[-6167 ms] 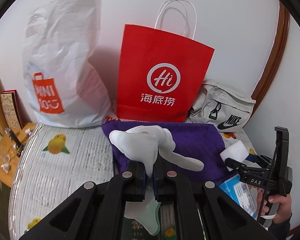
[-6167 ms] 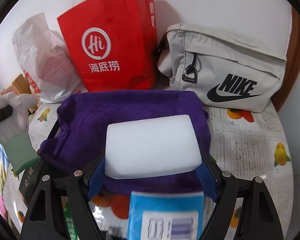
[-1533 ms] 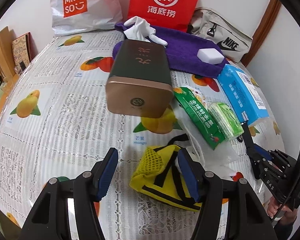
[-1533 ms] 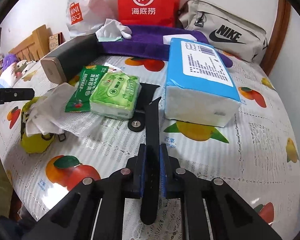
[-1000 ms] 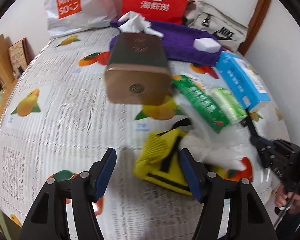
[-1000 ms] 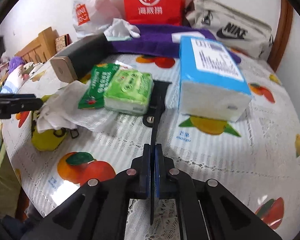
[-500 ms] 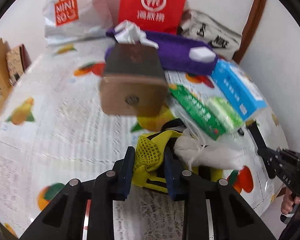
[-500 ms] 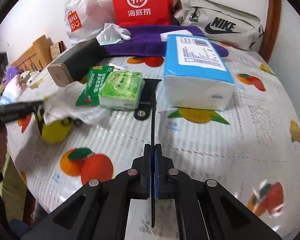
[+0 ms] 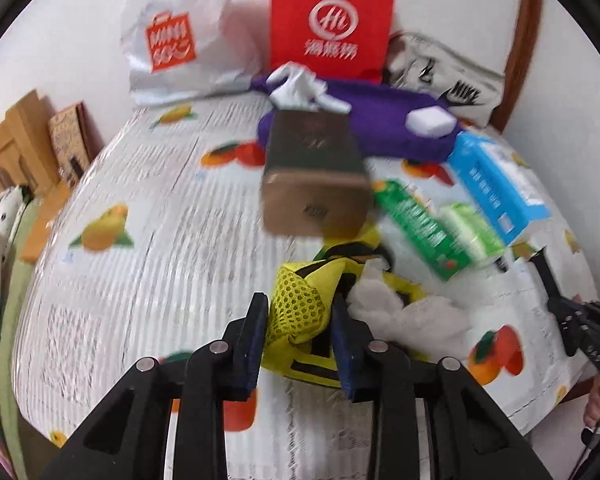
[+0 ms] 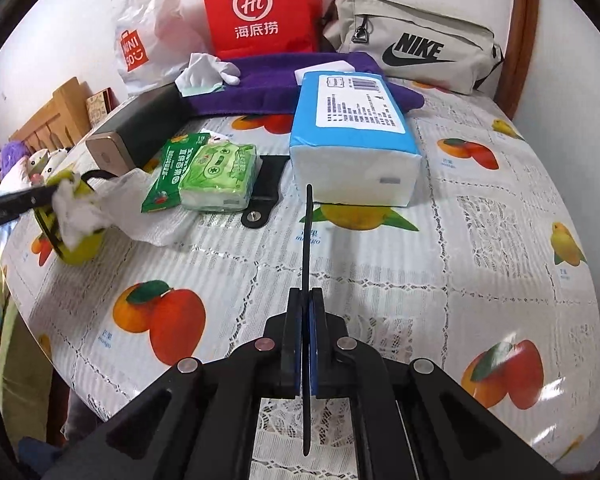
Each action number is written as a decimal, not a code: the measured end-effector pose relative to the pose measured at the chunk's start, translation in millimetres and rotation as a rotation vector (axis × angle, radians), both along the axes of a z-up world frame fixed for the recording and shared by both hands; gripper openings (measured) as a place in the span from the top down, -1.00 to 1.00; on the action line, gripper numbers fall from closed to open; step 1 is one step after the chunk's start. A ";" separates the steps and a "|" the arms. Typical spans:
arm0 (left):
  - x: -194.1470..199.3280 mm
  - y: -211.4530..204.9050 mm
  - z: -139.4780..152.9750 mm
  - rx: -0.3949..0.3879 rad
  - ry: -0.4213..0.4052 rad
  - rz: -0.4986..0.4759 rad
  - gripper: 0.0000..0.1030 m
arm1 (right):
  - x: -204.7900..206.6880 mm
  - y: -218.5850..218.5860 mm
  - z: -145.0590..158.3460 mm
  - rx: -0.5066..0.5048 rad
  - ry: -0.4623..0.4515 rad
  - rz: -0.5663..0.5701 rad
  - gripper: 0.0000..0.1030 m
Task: Organize soft objects
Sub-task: 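Grasp the white cloth on the yellow mesh bag with the left tool and lift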
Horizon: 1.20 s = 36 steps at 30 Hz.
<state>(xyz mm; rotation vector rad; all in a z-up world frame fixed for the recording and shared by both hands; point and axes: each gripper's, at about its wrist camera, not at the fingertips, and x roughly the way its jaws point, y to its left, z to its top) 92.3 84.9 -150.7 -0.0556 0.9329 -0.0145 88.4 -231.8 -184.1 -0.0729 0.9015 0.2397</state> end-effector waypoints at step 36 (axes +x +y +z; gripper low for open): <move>2.1 -12.3 -13.5 -0.061 -0.001 -0.131 -0.14 | 7.6 -0.6 -14.4 -0.019 0.026 0.005 0.94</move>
